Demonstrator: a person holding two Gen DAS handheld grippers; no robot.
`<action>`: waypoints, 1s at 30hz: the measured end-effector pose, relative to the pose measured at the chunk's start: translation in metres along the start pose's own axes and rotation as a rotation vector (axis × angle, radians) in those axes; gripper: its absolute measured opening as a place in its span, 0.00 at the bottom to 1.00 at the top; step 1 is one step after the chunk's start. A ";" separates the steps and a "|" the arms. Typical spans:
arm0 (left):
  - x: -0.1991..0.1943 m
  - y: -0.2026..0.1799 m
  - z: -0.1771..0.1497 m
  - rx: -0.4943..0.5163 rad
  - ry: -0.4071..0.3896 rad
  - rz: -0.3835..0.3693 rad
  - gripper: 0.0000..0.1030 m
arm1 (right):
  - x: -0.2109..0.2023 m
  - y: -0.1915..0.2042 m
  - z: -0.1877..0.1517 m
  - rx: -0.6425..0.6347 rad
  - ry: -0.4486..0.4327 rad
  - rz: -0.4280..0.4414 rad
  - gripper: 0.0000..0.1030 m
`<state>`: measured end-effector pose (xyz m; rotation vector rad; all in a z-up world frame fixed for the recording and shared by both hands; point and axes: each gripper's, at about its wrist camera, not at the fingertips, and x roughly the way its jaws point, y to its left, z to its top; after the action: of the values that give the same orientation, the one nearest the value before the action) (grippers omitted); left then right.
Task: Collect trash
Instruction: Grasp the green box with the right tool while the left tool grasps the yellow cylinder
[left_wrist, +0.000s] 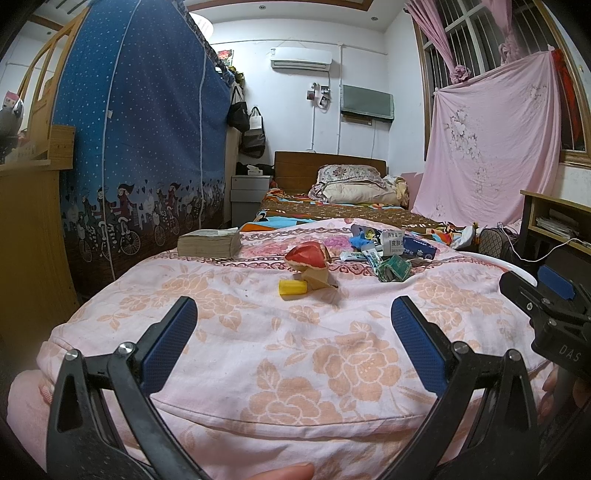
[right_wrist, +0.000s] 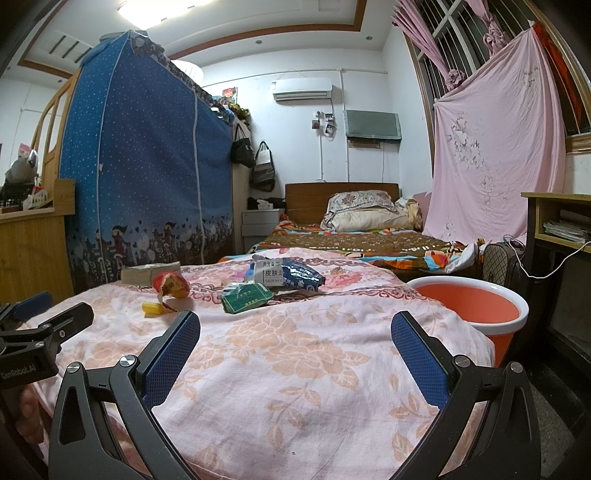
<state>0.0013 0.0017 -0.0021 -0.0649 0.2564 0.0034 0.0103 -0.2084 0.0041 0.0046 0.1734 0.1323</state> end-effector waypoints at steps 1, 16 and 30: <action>0.000 0.000 0.000 -0.001 0.000 0.000 0.89 | 0.000 0.000 0.000 0.000 0.000 0.000 1.00; 0.011 0.009 0.022 0.015 -0.028 0.038 0.89 | 0.014 -0.003 0.016 0.010 0.005 0.017 1.00; 0.019 0.020 0.073 0.021 -0.218 0.086 0.89 | 0.042 0.004 0.079 -0.056 -0.127 0.104 1.00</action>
<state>0.0380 0.0264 0.0625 -0.0318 0.0411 0.0932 0.0647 -0.1985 0.0751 -0.0341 0.0429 0.2404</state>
